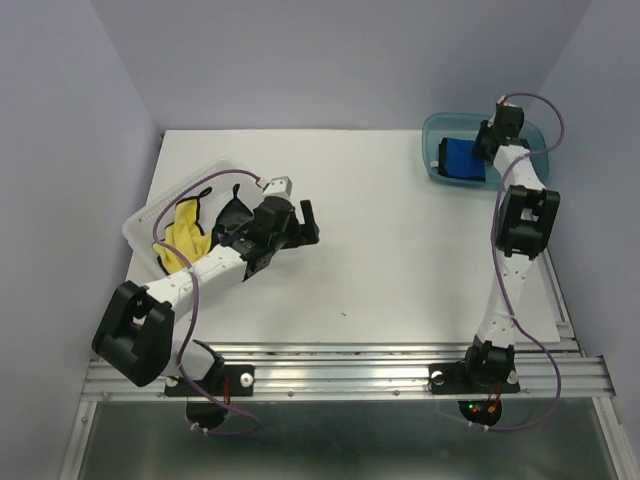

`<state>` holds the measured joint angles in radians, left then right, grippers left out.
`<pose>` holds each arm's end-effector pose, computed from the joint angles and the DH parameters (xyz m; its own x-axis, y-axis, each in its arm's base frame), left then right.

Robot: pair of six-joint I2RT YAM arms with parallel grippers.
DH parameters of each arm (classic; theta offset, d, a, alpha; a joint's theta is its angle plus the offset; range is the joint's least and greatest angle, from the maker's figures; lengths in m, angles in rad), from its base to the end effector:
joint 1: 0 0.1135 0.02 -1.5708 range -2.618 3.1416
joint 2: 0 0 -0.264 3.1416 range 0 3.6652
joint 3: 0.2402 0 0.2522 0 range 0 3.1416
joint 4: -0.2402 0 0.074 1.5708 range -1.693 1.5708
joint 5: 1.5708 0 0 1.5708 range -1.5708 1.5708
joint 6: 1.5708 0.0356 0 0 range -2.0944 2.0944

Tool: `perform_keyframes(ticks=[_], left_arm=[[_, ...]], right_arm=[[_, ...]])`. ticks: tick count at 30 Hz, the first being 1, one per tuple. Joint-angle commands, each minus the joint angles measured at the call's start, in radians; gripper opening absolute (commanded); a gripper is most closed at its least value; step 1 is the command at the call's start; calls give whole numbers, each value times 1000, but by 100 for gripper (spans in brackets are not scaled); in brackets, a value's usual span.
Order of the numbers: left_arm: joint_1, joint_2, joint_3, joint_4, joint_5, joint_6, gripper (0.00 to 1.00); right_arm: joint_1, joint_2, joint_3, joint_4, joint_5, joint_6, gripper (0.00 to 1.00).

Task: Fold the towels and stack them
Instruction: Neatly place the folded towel into the bin

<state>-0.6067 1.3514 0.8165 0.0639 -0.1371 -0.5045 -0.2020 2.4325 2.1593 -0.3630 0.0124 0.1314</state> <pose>0.2503 -0.1678 0.2483 -0.5510 -0.2004 -0.8101 0.2267 0.8983 -0.3764 0.5491 -0.1129 0.2120 -0.5495 0.2463 -0.7984 0.2848 0.9535 0.0981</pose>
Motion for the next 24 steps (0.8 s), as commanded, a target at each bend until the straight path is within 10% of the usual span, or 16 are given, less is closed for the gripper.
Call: perform_keyframes(ticks=[1,19,24], left_arm=[[4,11,55,34,1,18,99],[4,-21,84,17,-7,26,99],[4,-116,95,-18,-80,49,99]], right_arm=[[-2,60,73,68,66,-10,30],[-2,-76,67,81,-6,-23,48],[6,-292,-157,108,-64,-30,74]])
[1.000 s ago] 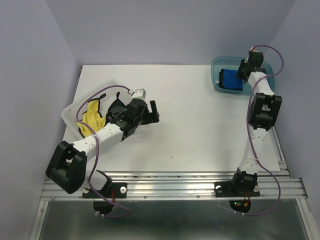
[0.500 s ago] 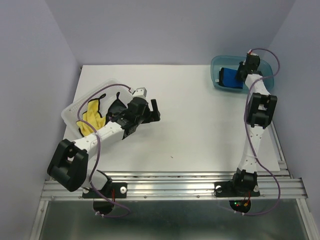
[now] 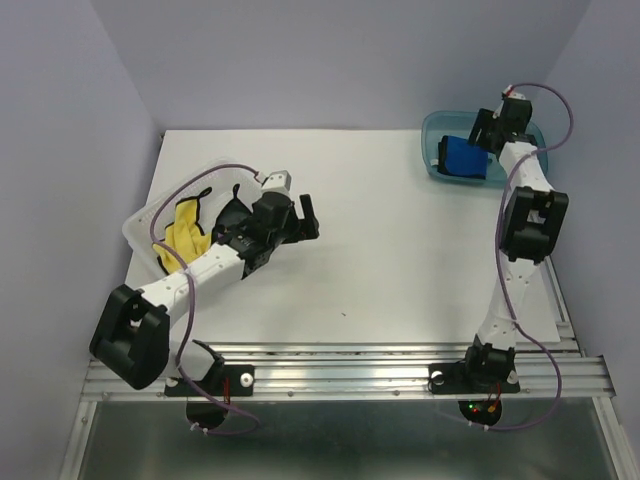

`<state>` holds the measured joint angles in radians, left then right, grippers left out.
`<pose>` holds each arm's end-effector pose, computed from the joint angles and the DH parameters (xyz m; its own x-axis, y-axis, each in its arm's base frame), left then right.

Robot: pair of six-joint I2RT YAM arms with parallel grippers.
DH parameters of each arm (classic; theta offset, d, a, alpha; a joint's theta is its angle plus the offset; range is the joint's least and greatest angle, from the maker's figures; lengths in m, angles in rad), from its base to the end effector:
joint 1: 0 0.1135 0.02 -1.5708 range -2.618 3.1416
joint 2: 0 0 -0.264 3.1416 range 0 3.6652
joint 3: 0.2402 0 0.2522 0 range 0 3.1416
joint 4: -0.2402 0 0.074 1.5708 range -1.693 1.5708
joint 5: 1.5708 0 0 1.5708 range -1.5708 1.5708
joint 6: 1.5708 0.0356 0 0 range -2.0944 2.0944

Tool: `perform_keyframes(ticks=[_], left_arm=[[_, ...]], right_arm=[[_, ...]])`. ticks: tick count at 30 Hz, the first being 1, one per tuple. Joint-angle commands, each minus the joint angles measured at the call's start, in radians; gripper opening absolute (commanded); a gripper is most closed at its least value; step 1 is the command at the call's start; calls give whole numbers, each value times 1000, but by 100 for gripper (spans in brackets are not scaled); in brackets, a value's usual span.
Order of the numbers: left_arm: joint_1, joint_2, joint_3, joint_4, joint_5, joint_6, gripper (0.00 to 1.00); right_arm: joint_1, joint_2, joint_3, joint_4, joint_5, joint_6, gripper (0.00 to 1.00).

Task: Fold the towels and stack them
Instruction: Neatly place the folded towel into the bin, then grab crumpled towel

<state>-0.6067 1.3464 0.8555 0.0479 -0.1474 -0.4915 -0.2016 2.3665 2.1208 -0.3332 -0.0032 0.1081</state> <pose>0.2529 -0.1692 0.2615 -0.5252 -0.2037 -0.8262 0.2349 0.8985 -0.3709 0.5414 -0.1105 0.2369 -0.5116 0.2147 -0.8320 0.2543 0.9627 0.0920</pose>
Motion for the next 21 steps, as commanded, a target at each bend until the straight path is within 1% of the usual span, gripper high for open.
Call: perform_keyframes(ticks=[1,2,3,4,5,7,8,11,12,14,15,17,18,19,20,21], left_arm=[[5,-128,60,-11,-83,40,99],[7,-144,62,-20,-90,41,99],[13,-171,66,-45,-113,38,99],[15,-184,79,-57,-129,34,99],[18,-193,83,-87,-144,27,99],[28,-227,96,-147,-205,-4,99],[39,-245,97,-187,-239,-27,99],[70,-276,114,-242,-271,-59,99],[79,-282,120,-262,-285,-70,99],[125,-294,149,-338,-326,-113,99],[145,-294,157,-397,-352,-142,99],[200,-291,171,-445,-374,-166,99],[220,-286,172,-489,-394,-185,99],[235,-285,169,-500,-389,-214,99],[263,-283,166,-505,-371,-213,99],[266,-285,160,-499,-344,-202,99]], right_arm=[[11,-266,-151,83,-57,-13,87],[13,-300,-180,83,-61,-16,100],[16,-334,-215,83,-63,-18,100],[19,-416,-247,83,-78,-16,100],[22,-458,-330,89,-83,-9,100],[27,-556,-427,124,-112,31,100],[33,-657,-538,156,-113,71,100],[50,-803,-695,171,-107,134,100],[56,-893,-811,178,-98,186,100],[62,-990,-918,209,-101,226,100],[65,-1076,-1017,212,-104,258,100],[68,-1144,-1097,204,-101,275,100],[68,-1206,-1152,191,-95,291,100],[68,-1228,-1176,183,-93,294,100],[68,-1251,-1191,175,-90,294,100],[68,-1268,-1202,168,-90,291,100]])
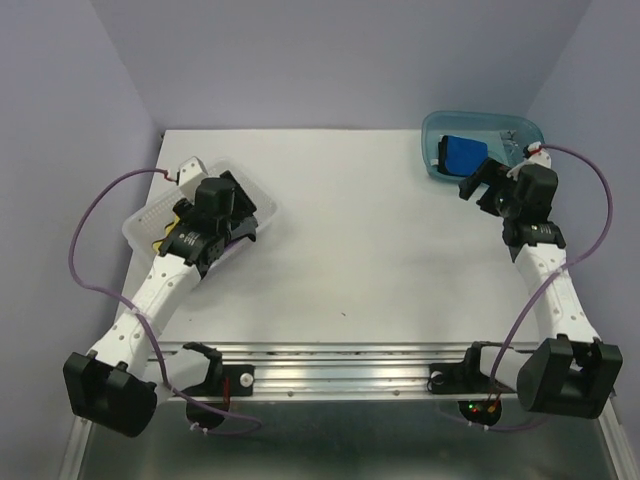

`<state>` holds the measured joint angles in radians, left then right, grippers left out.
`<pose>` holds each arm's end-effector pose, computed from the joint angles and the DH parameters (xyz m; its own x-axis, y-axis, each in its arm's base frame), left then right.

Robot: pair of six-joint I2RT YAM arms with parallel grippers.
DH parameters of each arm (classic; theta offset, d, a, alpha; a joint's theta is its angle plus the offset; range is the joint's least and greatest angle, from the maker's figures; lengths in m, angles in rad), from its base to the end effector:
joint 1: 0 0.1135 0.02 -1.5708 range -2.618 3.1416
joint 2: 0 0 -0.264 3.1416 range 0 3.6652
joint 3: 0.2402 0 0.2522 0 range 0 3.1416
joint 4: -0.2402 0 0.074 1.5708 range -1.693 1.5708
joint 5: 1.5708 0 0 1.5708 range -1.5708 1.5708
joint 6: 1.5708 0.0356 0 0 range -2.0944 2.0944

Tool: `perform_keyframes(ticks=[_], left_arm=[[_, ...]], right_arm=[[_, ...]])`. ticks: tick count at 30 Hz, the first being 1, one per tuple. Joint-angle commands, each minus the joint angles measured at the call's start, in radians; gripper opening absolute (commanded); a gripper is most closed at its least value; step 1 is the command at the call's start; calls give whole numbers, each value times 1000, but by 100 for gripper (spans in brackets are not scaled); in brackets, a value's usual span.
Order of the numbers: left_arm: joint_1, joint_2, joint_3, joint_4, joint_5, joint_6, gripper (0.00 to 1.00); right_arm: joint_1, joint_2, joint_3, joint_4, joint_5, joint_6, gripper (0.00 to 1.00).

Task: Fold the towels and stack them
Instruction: Grab crumpled towel

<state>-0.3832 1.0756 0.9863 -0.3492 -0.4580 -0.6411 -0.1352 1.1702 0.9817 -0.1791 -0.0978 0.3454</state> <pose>0.2283 -0.0751 0.3387 -0.2941 -0.4598 -0.8379 -0.2643 0.8816 -0.3910 0.2690 -0.0331 0.3303 -0.3202 0.3836 -0.8662 0.1618 0.9231 0.3490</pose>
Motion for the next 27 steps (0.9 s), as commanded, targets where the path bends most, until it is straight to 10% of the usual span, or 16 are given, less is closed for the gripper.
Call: perform_keyframes(ticks=[1,7,27], left_arm=[[44,-19,22,-79,14,-45,99],[44,-89,-69,6,229,-17,99],[44,-117,-158,-114,256,-141,99]], right_arm=[[2,-92,-70,9,9,63,100],[2,-70,-77,24,-78,76,100],[2,-7,-75,9,-43,70,100]])
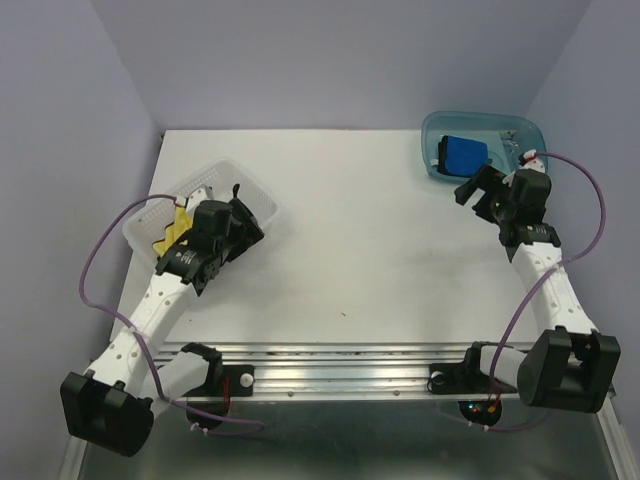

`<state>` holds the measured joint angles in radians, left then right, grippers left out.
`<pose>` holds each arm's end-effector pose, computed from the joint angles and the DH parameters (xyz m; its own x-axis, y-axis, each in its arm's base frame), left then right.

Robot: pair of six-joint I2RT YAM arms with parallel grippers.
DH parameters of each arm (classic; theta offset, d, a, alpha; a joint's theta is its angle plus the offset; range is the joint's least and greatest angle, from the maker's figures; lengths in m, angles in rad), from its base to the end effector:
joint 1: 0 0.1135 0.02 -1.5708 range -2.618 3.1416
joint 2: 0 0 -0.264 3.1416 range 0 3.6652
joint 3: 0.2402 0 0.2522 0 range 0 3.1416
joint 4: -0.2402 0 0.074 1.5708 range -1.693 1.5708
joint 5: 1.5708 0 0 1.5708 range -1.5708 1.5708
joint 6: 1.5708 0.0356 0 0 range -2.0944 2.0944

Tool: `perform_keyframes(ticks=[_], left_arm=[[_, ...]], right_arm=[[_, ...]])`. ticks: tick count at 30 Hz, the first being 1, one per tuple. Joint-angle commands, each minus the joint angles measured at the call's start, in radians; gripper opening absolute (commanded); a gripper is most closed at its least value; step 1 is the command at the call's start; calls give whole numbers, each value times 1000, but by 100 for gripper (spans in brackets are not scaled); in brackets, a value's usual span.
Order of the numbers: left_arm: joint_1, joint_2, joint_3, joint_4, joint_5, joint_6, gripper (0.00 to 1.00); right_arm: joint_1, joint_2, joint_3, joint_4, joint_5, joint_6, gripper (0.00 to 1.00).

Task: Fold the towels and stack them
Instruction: Grab crumpled towel

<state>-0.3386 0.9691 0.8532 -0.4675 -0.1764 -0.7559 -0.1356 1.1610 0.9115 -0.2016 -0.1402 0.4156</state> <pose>0.2019 -0.0645 0.3023 -0.5076 -0.5372 -0.6736 -0.2190 0.8366 -0.5021 0.2636 -0.0309 0.3057 -0.3914 0.4569 -0.7988 0.1829 0.8893 0.4191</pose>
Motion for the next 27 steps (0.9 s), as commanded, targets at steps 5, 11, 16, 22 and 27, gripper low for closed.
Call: perform_keyframes(ticks=[5,11,16,22,27], left_arm=[[0,51,3,26,-72,-69,99],[0,102,32,33,-141,-97,96],[0,146,53,39,-153,-100,85],[0,169,81,46,-140,-82,71],[0,187,87,44,-147,-82,45]], right_arm=[[2,0,-8,30,4,0,100],[2,0,-10,28,14,-1,100],[2,11,-5,28,19,0,100],[2,28,-3,34,16,0,100],[2,40,-2,33,22,0,100]])
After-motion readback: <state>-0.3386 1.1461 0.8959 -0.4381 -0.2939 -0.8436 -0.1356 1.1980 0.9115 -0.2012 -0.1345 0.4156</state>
